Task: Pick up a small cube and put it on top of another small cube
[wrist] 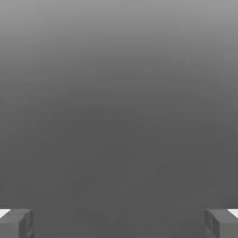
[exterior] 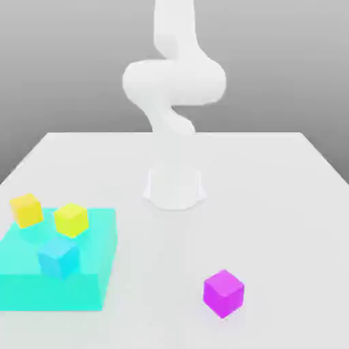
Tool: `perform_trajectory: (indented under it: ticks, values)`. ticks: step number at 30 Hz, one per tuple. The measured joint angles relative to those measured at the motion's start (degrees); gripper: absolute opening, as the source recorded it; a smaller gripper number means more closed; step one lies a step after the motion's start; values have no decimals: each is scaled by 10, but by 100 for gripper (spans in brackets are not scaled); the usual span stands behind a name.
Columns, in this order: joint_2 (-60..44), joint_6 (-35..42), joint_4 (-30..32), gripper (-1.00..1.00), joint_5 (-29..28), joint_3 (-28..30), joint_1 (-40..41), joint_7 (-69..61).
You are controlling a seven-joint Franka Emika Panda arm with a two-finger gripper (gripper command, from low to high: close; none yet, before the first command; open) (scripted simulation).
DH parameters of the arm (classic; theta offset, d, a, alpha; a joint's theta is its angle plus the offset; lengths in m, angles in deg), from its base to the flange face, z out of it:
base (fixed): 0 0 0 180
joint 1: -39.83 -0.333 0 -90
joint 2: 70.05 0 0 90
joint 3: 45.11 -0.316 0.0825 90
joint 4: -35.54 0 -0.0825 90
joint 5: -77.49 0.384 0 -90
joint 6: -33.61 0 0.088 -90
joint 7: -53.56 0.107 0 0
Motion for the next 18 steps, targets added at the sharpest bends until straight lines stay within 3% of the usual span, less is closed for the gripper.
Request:
perform_trajectory:
  ticks: [18]
  values:
    - [-378, -212, 175, 0, 7, -10, -94, -189]
